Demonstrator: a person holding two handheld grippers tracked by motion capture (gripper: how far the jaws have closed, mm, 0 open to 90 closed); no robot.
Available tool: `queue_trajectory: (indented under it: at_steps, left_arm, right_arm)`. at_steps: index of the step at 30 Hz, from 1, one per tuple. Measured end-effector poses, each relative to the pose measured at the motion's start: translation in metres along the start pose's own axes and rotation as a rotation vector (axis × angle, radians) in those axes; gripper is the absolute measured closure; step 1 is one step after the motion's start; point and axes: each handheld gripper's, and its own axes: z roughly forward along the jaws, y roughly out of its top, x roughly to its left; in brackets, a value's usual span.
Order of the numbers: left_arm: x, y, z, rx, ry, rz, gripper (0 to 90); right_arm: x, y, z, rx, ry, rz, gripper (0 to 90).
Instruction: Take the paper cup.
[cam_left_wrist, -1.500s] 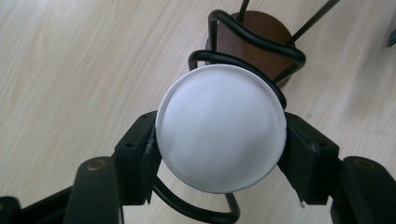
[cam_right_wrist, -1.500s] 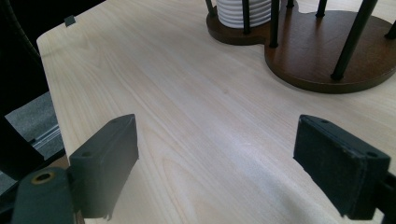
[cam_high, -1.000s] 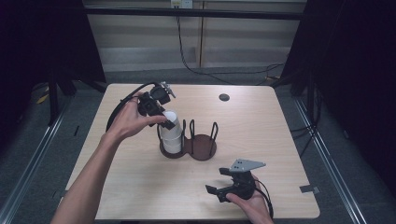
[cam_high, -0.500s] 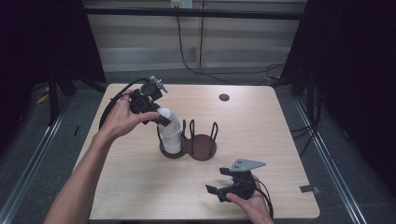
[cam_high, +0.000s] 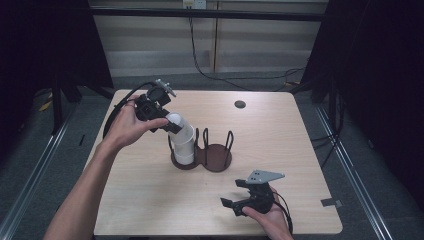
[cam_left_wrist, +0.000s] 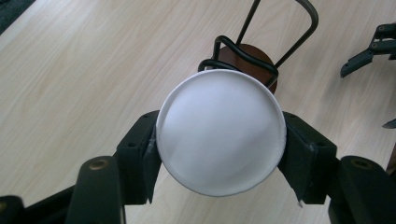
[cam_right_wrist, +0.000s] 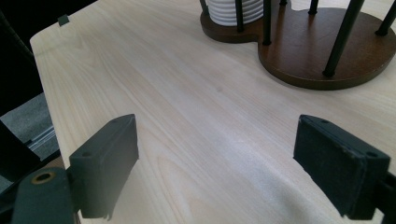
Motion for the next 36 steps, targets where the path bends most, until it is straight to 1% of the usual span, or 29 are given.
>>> queue_trajectory:
  at_steps: [4, 5, 6, 7, 8, 10, 11, 12, 14, 15, 16, 17, 18, 20, 21, 22, 23, 24, 26, 28, 29, 30, 31, 32, 33, 35, 36]
  left_arm:
    - [0.001, -0.002, -0.005, -0.015, -0.004, -0.007, 36.9]
    - [0.002, -0.003, -0.006, -0.016, 0.003, 0.001, 36.9]
    - [0.001, -0.003, -0.007, -0.029, 0.007, -0.005, 36.9]
    - [0.001, -0.003, -0.009, -0.019, 0.009, 0.008, 36.9]
    - [0.000, -0.003, -0.009, -0.029, 0.011, -0.002, 36.9]
    - [-0.001, -0.004, -0.011, -0.033, 0.014, -0.003, 36.9]
    - [-0.001, -0.005, -0.012, -0.039, 0.016, -0.011, 36.9]
    - [0.000, -0.005, -0.014, -0.039, 0.016, -0.004, 36.8]
    - [0.001, -0.007, -0.017, -0.054, 0.014, -0.007, 36.9]
    - [0.001, -0.007, -0.019, -0.054, 0.014, -0.004, 36.9]
    - [0.000, -0.008, -0.020, -0.071, 0.014, -0.018, 36.9]
    - [0.001, -0.009, -0.022, -0.072, 0.012, -0.011, 36.9]
    - [0.001, -0.009, -0.024, -0.079, 0.018, -0.015, 36.9]
    - [0.002, -0.011, -0.027, -0.095, 0.012, -0.018, 36.9]
    - [0.002, -0.011, -0.029, -0.099, 0.009, -0.017, 36.9]
    - [0.002, -0.012, -0.030, -0.104, 0.014, -0.011, 36.9]
    - [0.000, -0.013, -0.031, -0.114, 0.010, -0.022, 36.9]
    - [-0.001, -0.013, -0.032, -0.133, 0.014, -0.022, 36.9]
    - [-0.003, -0.013, -0.035, -0.140, 0.016, 0.001, 36.9]
    - [-0.007, -0.014, -0.036, -0.158, 0.025, 0.005, 36.9]
    - [-0.008, -0.014, -0.037, -0.162, 0.025, 0.017, 36.9]
    - [-0.010, -0.015, -0.037, -0.177, 0.031, 0.018, 36.9]
    - [-0.010, -0.016, -0.038, -0.184, 0.029, 0.027, 36.9]
    - [-0.011, -0.017, -0.039, -0.198, 0.027, 0.025, 36.9]
    - [-0.012, -0.018, -0.040, -0.203, 0.028, 0.038, 36.9]
    - [-0.014, -0.022, -0.040, -0.215, 0.030, 0.033, 36.9]
    - [-0.013, -0.023, -0.040, -0.216, 0.026, 0.039, 36.9]
  right_arm:
    - [0.000, 0.000, 0.000, -0.001, -0.001, 0.000, 13.2]
    - [0.000, 0.000, 0.000, -0.001, -0.002, 0.000, 13.2]
    - [0.000, 0.000, 0.000, 0.000, -0.002, 0.002, 13.3]
    - [0.000, 0.000, 0.000, 0.000, -0.002, 0.003, 13.3]
    - [0.000, 0.000, 0.000, 0.001, -0.002, 0.002, 13.3]
    - [0.000, 0.000, 0.000, 0.001, -0.001, 0.002, 13.3]
    - [0.000, 0.000, 0.001, 0.000, -0.001, 0.003, 13.4]
    - [0.000, 0.000, 0.001, 0.000, -0.001, 0.003, 13.4]
    - [0.000, 0.000, 0.001, 0.001, 0.000, 0.002, 13.4]
    - [0.000, 0.000, 0.001, 0.001, 0.000, 0.002, 13.3]
    - [0.000, 0.000, 0.001, 0.001, 0.000, 0.003, 13.4]
    - [0.000, 0.000, 0.001, 0.001, -0.001, 0.004, 13.4]
    - [0.000, 0.000, 0.001, 0.001, -0.002, 0.003, 13.3]
    - [0.000, 0.000, 0.001, 0.001, -0.002, 0.004, 13.4]
    - [0.000, 0.000, 0.001, 0.001, -0.002, 0.003, 13.4]
    - [0.000, 0.000, 0.001, 0.001, -0.003, 0.003, 13.4]
    - [0.000, 0.000, 0.001, 0.001, -0.004, 0.004, 13.4]
    - [0.000, 0.000, 0.001, 0.001, -0.004, 0.003, 13.4]
    - [0.000, 0.000, 0.001, 0.001, -0.004, 0.004, 13.4]
    - [-0.001, 0.000, 0.001, 0.000, -0.005, 0.003, 13.4]
    - [0.000, 0.000, 0.001, 0.001, -0.005, 0.005, 13.4]
    - [0.000, 0.000, 0.001, 0.001, -0.004, 0.005, 13.4]
    - [0.000, 0.000, 0.001, 0.001, -0.005, 0.006, 13.4]
    - [0.000, 0.000, 0.001, 0.001, -0.005, 0.007, 13.4]
    - [0.000, 0.000, 0.001, 0.000, -0.005, 0.007, 13.4]
    - [0.000, 0.000, 0.001, 0.000, -0.002, 0.004, 13.3]
    - [-0.001, 0.000, 0.001, 0.002, -0.001, 0.001, 13.3]
